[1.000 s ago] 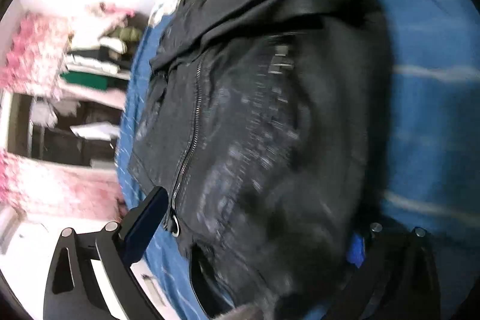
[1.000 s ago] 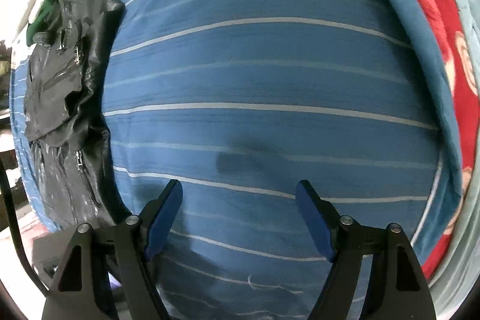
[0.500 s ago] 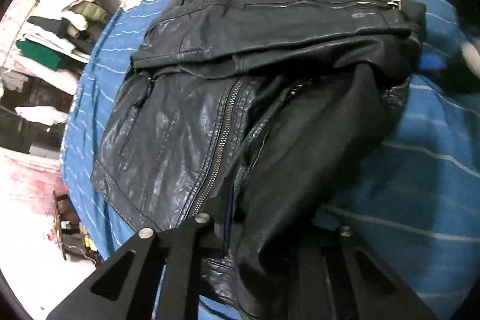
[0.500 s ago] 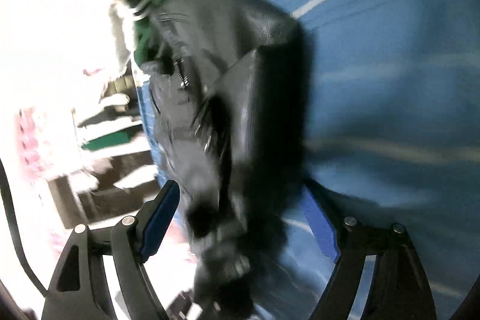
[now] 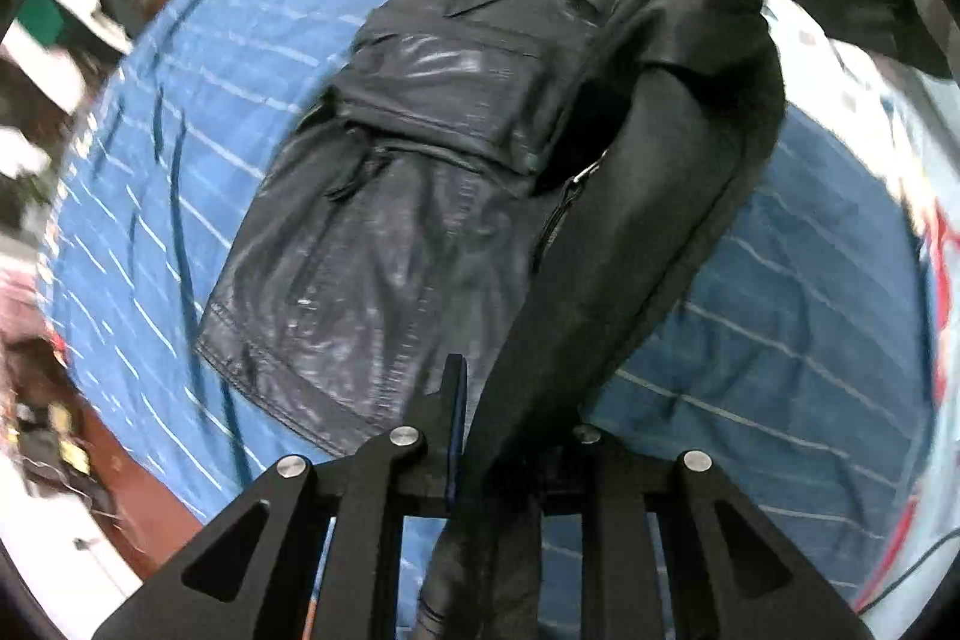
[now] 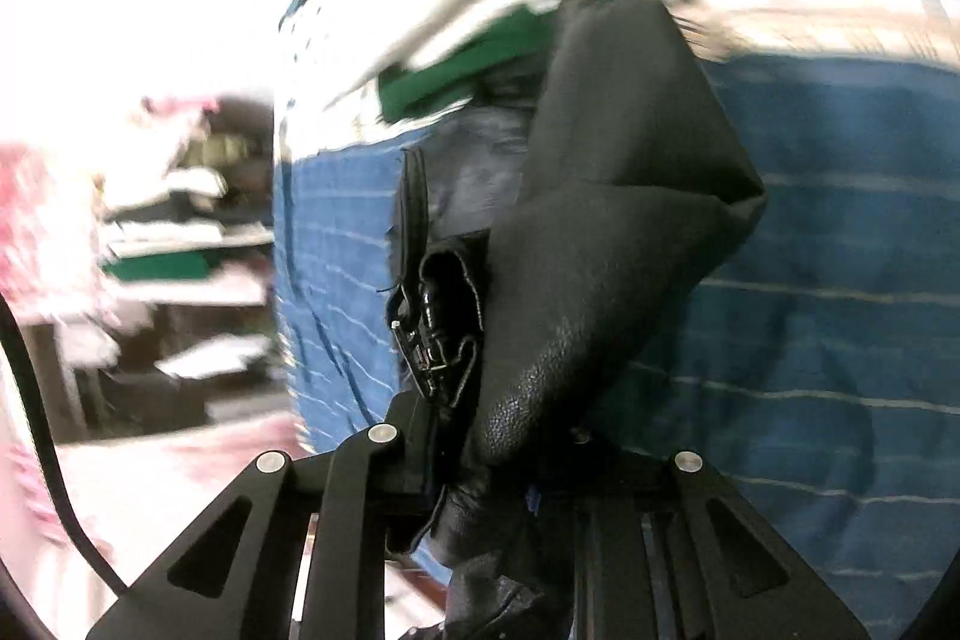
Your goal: Fold large clothes
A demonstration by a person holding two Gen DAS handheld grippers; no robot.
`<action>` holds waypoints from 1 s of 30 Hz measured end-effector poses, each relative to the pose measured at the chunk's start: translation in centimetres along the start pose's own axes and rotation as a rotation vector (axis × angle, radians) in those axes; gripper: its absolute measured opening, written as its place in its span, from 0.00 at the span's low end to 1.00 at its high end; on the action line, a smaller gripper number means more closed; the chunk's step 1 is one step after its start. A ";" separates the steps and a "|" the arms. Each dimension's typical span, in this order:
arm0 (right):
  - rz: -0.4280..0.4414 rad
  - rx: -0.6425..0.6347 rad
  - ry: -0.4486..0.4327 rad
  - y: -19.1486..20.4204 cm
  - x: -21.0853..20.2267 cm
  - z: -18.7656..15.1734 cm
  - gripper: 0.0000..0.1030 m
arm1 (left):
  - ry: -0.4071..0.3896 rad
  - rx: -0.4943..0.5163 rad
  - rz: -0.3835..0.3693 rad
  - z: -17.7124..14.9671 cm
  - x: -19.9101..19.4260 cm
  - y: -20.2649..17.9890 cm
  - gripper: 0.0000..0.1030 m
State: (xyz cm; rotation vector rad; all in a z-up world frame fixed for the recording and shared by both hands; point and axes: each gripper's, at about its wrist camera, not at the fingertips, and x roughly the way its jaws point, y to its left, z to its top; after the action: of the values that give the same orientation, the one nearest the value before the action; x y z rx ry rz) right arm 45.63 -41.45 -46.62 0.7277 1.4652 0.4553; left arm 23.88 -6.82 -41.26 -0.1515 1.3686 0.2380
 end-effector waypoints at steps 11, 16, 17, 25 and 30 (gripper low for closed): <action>-0.427 -0.165 0.137 17.3 20.8 3.1 0.25 | -0.038 -0.388 -0.134 4.0 3.9 22.2 0.77; -0.356 -0.150 0.258 15.7 28.4 3.6 0.63 | -0.008 -0.434 -0.087 3.0 6.1 25.1 0.88; -0.294 -0.157 0.260 15.7 27.9 3.4 0.65 | 0.004 -0.421 -0.079 2.8 6.6 24.5 0.88; -0.212 -0.132 0.061 8.2 13.7 6.0 0.65 | 0.170 -0.338 0.055 2.3 15.7 19.7 0.92; -0.206 -0.016 0.085 -3.4 12.7 9.8 0.65 | 0.199 -0.425 -0.036 2.2 17.3 21.7 1.00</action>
State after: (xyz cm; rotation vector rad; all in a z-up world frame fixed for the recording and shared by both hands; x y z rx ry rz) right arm 55.80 -36.78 -58.67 0.5427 1.5959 0.3428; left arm 23.54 16.02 -57.13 -0.5655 1.4966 0.4930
